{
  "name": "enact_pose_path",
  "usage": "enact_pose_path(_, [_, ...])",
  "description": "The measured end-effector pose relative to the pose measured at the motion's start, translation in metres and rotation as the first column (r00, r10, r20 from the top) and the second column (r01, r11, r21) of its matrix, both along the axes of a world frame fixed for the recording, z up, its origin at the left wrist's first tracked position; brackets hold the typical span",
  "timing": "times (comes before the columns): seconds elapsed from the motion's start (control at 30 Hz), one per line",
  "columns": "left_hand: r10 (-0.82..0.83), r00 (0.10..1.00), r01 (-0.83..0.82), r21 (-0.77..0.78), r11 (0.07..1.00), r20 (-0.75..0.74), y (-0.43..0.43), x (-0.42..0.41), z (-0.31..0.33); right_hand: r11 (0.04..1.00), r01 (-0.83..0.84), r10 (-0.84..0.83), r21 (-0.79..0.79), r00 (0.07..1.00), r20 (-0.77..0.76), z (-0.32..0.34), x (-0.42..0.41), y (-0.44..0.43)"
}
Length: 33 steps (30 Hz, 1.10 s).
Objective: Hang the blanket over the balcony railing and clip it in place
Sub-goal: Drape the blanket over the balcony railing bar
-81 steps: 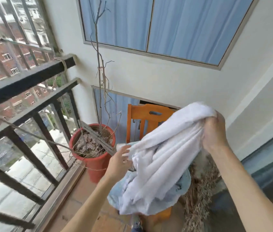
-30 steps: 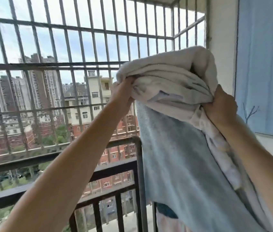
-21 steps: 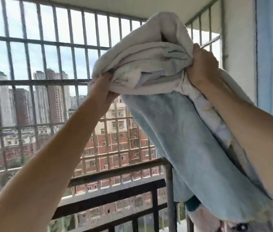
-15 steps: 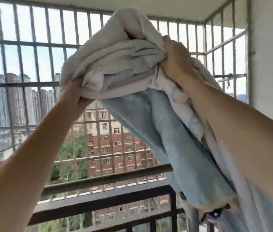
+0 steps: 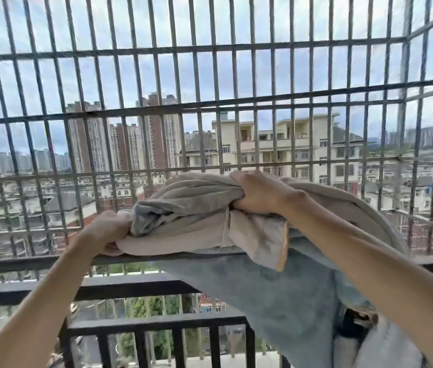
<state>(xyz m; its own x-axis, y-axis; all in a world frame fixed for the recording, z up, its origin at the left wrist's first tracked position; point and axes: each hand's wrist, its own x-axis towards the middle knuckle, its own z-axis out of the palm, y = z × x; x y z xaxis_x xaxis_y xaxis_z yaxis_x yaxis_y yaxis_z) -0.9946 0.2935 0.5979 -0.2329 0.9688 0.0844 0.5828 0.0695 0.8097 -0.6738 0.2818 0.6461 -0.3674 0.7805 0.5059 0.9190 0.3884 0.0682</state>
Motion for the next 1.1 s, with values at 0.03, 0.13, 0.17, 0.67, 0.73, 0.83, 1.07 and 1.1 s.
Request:
enact_pose_path(0.03, [0.004,0.995,-0.001,0.028,1.000,-0.101,-0.007,0.003,0.005,1.000,-0.023,0.023,0.012,1.000,-0.018,0.001,0.002,-0.004])
enact_pose_path(0.13, [0.101,0.867,0.017,0.232,0.973,-0.488,-0.024,0.019,0.012,0.994,-0.087,0.091,0.063,0.994,-0.061,-0.003,0.013,-0.019])
enact_pose_path(0.17, [0.165,0.805,0.040,0.329,0.944,-0.570,-0.028,0.029,0.012,0.994,-0.075,0.079,0.081,0.995,-0.055,-0.008,0.018,-0.023])
enact_pose_path(0.67, [-0.299,0.766,0.553,0.348,0.757,-0.569,-0.046,0.185,-0.039,0.975,0.171,-0.184,-0.142,0.979,-0.086,-0.050,0.063,-0.062])
enact_pose_path(0.73, [-0.182,0.842,0.468,0.519,0.716,-0.508,-0.044,0.189,-0.044,0.978,0.138,-0.153,-0.158,0.984,-0.087,-0.053,0.065,-0.067])
enact_pose_path(0.83, [-0.094,0.873,0.408,0.612,0.678,-0.478,-0.049,0.191,-0.048,0.996,0.079,-0.084,-0.042,0.989,-0.121,-0.070,0.076,-0.076])
enact_pose_path(1.07, [0.068,0.990,0.045,0.746,0.664,-0.120,-0.063,0.083,-0.002,0.987,0.122,-0.129,0.100,0.989,0.066,-0.076,0.104,-0.077])
enact_pose_path(1.1, [0.136,0.990,-0.061,0.740,0.669,-0.041,-0.062,0.049,0.002,0.988,0.120,-0.128,0.101,0.989,0.074,-0.076,0.109,-0.075])
